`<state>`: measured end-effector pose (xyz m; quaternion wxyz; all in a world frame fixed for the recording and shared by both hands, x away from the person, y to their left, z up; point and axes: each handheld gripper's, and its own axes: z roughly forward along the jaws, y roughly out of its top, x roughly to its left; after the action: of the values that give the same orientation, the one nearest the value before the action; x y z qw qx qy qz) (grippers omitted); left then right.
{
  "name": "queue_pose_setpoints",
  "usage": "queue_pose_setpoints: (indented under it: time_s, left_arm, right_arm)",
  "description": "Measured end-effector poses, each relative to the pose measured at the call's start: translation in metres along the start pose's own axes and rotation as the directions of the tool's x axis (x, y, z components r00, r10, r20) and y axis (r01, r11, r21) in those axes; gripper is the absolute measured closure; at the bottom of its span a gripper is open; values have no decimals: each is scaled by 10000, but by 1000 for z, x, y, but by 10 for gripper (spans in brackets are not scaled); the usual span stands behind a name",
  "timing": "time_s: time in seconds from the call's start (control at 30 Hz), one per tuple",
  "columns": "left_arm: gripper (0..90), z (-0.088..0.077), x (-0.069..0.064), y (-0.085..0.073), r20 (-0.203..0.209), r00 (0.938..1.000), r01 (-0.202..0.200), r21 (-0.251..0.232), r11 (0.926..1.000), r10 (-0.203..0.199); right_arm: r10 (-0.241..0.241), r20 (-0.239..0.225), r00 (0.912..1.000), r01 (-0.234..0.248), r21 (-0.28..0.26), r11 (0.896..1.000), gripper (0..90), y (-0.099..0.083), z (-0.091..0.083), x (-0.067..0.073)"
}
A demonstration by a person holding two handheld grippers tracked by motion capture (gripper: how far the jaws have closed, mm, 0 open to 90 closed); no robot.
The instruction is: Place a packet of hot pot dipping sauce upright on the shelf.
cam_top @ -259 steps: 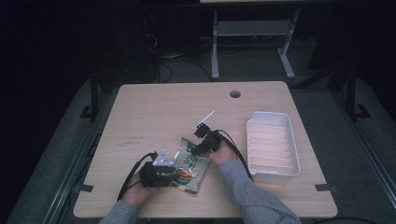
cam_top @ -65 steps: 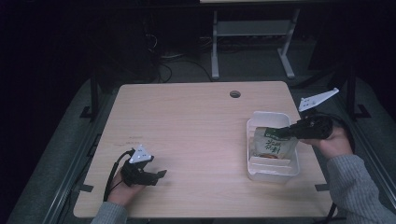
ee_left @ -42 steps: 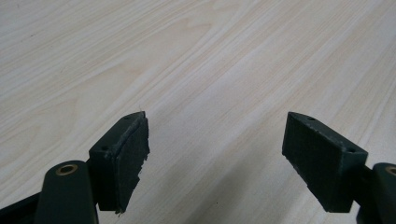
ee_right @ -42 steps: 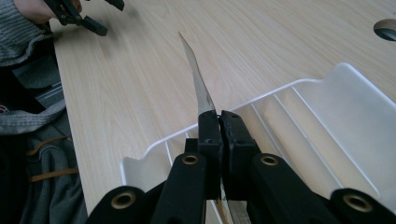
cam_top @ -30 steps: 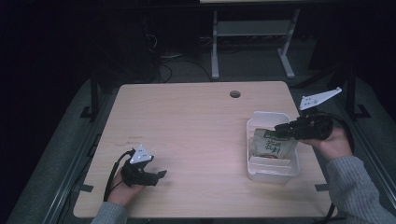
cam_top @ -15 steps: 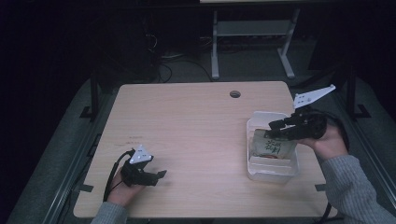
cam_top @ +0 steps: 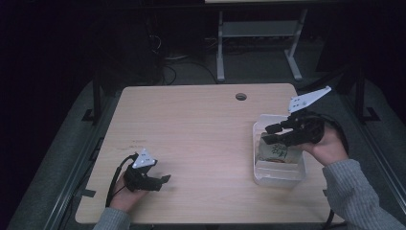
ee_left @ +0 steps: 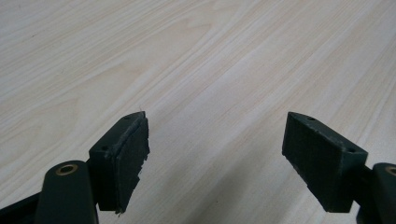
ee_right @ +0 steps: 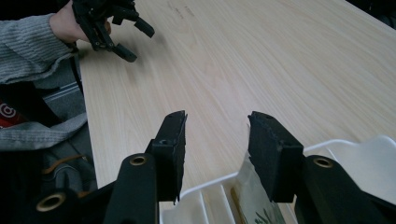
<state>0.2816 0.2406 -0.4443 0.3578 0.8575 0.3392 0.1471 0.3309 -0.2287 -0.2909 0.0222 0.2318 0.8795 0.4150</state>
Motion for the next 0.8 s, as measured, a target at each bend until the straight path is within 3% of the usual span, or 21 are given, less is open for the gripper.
queue_pose_setpoints:
  time_s: [0.47, 0.8]
  left_arm:
    - [225, -1, 0, 0, 7, 10000, 4, -42, 10000, -4]
    - [224, -1, 0, 0, 21, 10000, 9, -51, 10000, -9]
  right_arm:
    - [-268, -545, 9982, 278, 178, 9995, 520, 14, 32, 18]
    - [-148, -914, 9957, 161, 140, 9998, 479, 17, 53, 26]
